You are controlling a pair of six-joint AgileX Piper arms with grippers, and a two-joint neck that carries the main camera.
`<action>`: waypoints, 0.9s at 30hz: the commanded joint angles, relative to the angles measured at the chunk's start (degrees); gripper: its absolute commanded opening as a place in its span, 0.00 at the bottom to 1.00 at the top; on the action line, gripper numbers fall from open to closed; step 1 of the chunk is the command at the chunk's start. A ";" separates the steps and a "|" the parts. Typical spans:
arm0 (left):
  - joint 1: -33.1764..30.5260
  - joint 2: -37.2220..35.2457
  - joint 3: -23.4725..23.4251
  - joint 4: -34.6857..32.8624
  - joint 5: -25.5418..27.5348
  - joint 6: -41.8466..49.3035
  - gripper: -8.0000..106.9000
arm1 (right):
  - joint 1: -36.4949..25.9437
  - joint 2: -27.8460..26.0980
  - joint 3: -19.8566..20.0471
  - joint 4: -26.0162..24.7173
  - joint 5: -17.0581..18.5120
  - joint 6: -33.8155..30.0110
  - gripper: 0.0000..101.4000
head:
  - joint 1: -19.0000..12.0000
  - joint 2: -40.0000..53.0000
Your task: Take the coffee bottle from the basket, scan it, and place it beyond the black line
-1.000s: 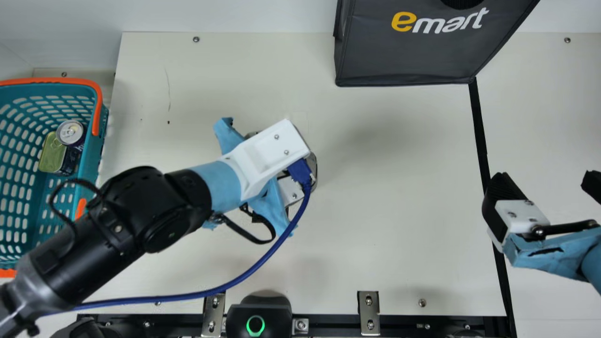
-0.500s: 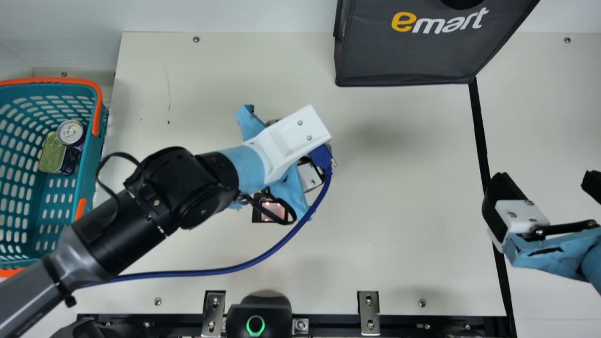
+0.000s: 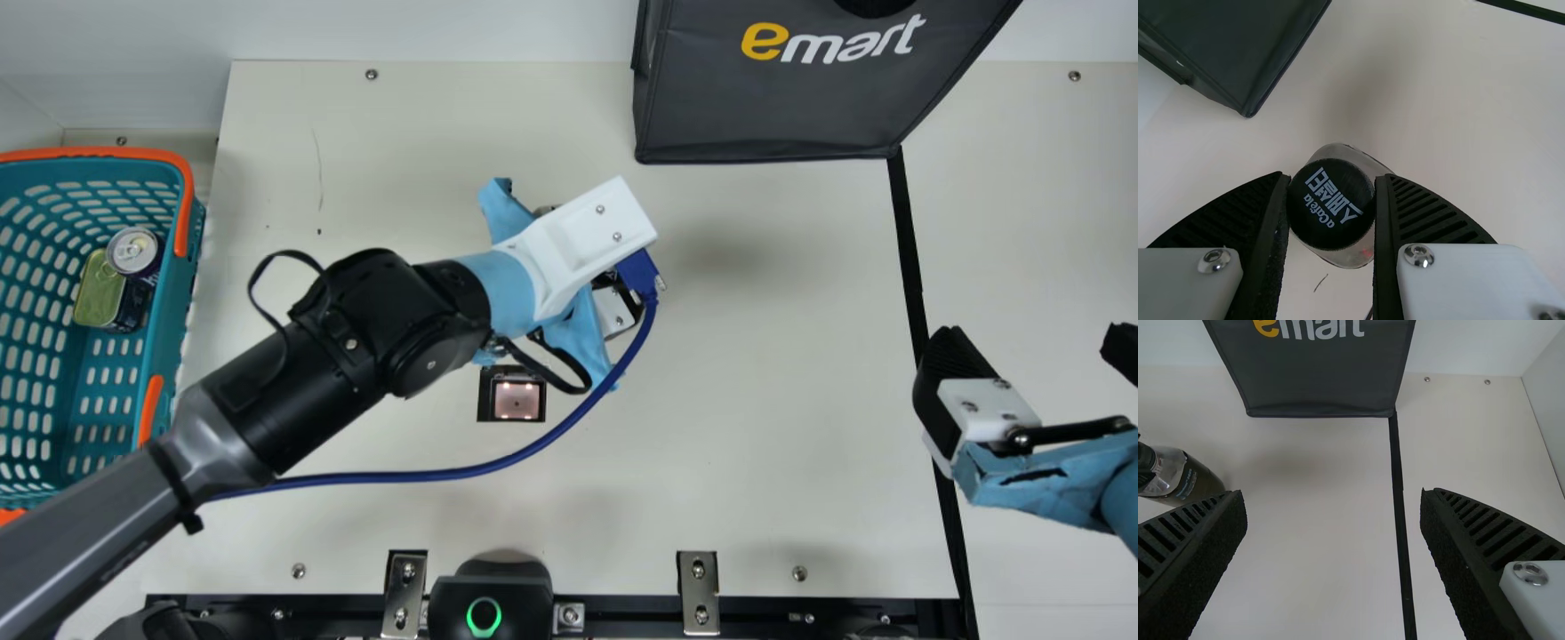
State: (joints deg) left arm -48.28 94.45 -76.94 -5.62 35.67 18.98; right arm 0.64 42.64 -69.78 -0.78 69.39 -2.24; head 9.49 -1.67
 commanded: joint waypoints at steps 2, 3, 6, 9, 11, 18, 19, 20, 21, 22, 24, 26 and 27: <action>0.20 0.62 -0.36 -0.01 -0.27 0.15 0.16 | 0.00 0.00 0.00 0.00 0.00 0.00 0.90 | -1.57 0.09; 0.27 0.82 -0.44 0.00 -0.37 0.26 0.16 | 0.00 0.00 0.00 0.00 0.00 0.00 0.90 | -1.57 0.09; 0.45 1.38 -0.50 0.04 -0.66 0.58 0.16 | 0.00 0.00 0.00 0.00 0.00 0.00 0.90 | -1.57 0.09; 0.55 1.76 -0.36 -0.01 -0.84 0.82 0.16 | 0.00 0.00 0.00 0.00 0.00 0.00 0.90 | -1.57 0.09; 0.53 1.96 -0.22 -0.11 -0.98 1.17 0.16 | 0.00 0.00 0.00 0.00 0.00 0.00 0.90 | -1.57 0.09; 0.55 2.39 0.31 -0.53 -1.38 2.14 0.25 | 0.00 0.00 0.00 0.00 0.00 0.00 0.90 | -1.57 0.09; 0.54 2.44 0.34 -0.60 -1.38 2.25 0.28 | 0.00 0.00 0.00 0.00 0.00 0.00 0.90 | -1.57 0.09; 0.55 2.46 0.39 -0.67 -1.39 2.38 0.31 | 0.00 0.00 0.00 0.00 0.00 0.00 0.90 | -1.57 0.09; 0.54 2.49 0.41 -0.71 -1.37 2.48 0.33 | 0.00 0.00 0.00 0.00 0.00 0.00 0.90 | -1.57 0.09; 0.56 2.52 0.42 -0.77 -1.35 2.60 0.36 | 0.00 0.00 0.00 0.00 0.00 0.00 0.90 | -1.57 0.09; 0.56 2.58 0.45 -0.87 -1.33 2.76 0.42 | 0.00 0.00 0.00 0.00 0.00 0.00 0.90 | -1.57 0.09; 0.57 2.65 0.48 -0.97 -1.33 2.92 0.48 | 0.00 0.00 0.00 0.00 0.00 0.00 0.90 | -1.57 0.09; 0.59 2.66 0.53 -1.03 -1.35 3.00 0.51 | 0.00 0.00 0.00 0.00 0.00 0.00 0.90 | -1.57 0.09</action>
State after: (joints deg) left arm -47.79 97.01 -76.50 -6.63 34.18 21.85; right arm 0.64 42.64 -69.78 -0.78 69.39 -2.24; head 9.49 -1.67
